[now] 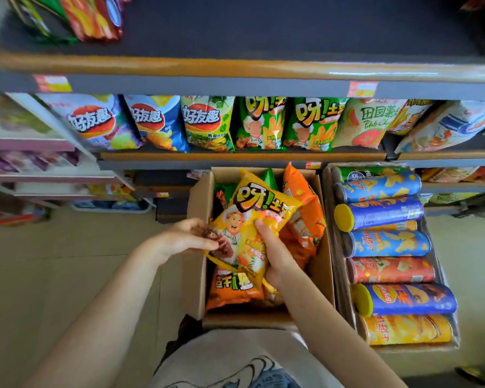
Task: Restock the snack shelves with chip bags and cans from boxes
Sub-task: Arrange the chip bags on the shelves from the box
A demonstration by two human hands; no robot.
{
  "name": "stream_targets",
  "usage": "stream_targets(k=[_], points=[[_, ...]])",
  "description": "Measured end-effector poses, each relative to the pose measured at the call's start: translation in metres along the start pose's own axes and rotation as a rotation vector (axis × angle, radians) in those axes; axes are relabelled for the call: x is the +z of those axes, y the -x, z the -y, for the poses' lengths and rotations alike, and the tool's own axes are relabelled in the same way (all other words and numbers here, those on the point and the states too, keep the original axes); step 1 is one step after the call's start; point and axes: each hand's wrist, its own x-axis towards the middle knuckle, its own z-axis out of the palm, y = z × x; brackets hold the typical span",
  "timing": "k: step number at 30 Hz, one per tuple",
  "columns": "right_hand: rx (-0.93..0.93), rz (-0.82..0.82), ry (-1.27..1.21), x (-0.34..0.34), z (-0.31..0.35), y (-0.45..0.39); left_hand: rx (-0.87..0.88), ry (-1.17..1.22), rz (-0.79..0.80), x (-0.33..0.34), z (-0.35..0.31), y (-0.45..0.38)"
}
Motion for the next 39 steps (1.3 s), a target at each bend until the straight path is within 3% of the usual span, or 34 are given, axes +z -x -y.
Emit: stream_targets(k=[5, 9, 13, 16, 19, 22, 26, 30, 32, 36, 39], points=[[-0.252, 0.148, 0.337, 0.019, 0.048, 0.039, 0.224, 0.137, 0.055, -0.005, -0.036, 0.029], [-0.537, 0.166, 0.491, 0.059, 0.096, 0.067, 0.519, 0.233, -0.123, -0.008, -0.097, 0.054], [-0.758, 0.148, 0.664, 0.101, 0.143, 0.076, 0.710, 0.331, -0.320, -0.035, -0.159, 0.064], [-0.862, 0.041, 0.706, 0.133, 0.174, 0.072, 0.724, 0.303, -0.484, -0.053, -0.202, 0.064], [-0.914, -0.062, 0.678, 0.164, 0.203, 0.063, 0.712, 0.192, -0.495, -0.071, -0.228, 0.062], [-0.926, -0.093, 0.739, 0.188, 0.231, 0.045, 0.770, 0.116, -0.538, -0.089, -0.243, 0.055], [-1.020, -0.134, 0.860, 0.215, 0.268, 0.013, 0.845, 0.009, -0.710, -0.122, -0.270, 0.025], [-1.038, -0.302, 1.073, 0.239, 0.304, -0.036, 0.717, -0.285, -0.857, -0.154, -0.296, -0.014], [-1.008, -0.317, 1.119, 0.244, 0.313, -0.061, 0.688, -0.264, -0.854, -0.163, -0.307, -0.032], [-0.910, -0.250, 0.941, 0.267, 0.321, -0.071, 0.712, -0.100, -0.815, -0.176, -0.320, -0.053], [-0.944, -0.231, 0.875, 0.278, 0.330, -0.083, 0.780, 0.005, -0.757, -0.179, -0.323, -0.057]])
